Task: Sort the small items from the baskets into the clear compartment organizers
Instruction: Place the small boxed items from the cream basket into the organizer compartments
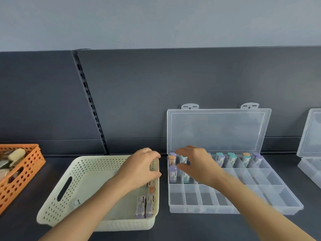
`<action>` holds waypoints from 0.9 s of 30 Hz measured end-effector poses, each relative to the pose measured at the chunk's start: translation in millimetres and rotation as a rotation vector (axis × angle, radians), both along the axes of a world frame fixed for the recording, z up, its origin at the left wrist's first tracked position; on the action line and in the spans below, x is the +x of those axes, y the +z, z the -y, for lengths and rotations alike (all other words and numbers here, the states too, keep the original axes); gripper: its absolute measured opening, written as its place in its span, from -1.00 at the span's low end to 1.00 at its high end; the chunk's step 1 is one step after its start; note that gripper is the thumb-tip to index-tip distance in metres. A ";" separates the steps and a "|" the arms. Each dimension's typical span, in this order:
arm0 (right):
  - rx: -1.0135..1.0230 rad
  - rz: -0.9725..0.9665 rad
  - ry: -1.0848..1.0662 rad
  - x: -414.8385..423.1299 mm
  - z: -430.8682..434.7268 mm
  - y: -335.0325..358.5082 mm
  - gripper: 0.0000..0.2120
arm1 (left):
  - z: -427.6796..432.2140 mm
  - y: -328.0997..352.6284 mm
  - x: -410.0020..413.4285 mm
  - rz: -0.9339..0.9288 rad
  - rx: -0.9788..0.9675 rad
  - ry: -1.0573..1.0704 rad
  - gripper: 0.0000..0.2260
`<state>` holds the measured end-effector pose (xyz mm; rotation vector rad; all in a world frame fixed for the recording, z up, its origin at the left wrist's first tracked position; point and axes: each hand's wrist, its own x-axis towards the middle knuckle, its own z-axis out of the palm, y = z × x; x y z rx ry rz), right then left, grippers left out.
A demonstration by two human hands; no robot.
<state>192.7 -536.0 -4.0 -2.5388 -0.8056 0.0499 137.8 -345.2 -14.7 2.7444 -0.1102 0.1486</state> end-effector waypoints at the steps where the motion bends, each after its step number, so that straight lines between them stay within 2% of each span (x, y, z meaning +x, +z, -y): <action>1: 0.000 0.000 0.016 -3.5 -8.1 1.3 -0.62 | -9.4 -0.8 -4.9 -0.004 -0.026 0.014 -0.55; 5: -0.013 0.000 0.064 -19.0 -37.7 2.8 -0.61 | -45.5 -6.4 -23.4 -0.014 -0.087 0.054 -0.47; 11: -0.007 0.026 0.092 -31.7 -73.1 -6.0 -0.63 | -95.4 -21.2 -33.4 -0.094 -0.047 0.063 -0.42; 16: -0.044 0.013 0.046 -36.3 -89.9 -14.2 -0.62 | -109.5 -35.7 -18.1 -0.227 0.052 -0.047 -0.47; 20: -0.060 -0.026 0.023 -41.8 -95.5 -19.5 -0.62 | -116.2 -49.8 -11.2 -0.333 0.120 -0.145 -0.44; 22: -0.065 -0.041 0.005 -44.4 -97.2 -21.7 -0.62 | -117.2 -53.8 -9.8 -0.316 0.158 -0.174 -0.52; 25: -0.061 -0.057 -0.026 -47.2 -100.1 -22.9 -0.62 | -117.4 -58.4 -8.0 -0.214 0.222 -0.193 -0.89; 27: -0.063 -0.053 -0.034 -47.9 -101.7 -22.9 -0.63 | -117.0 -60.0 -7.6 -0.211 0.280 -0.192 -0.92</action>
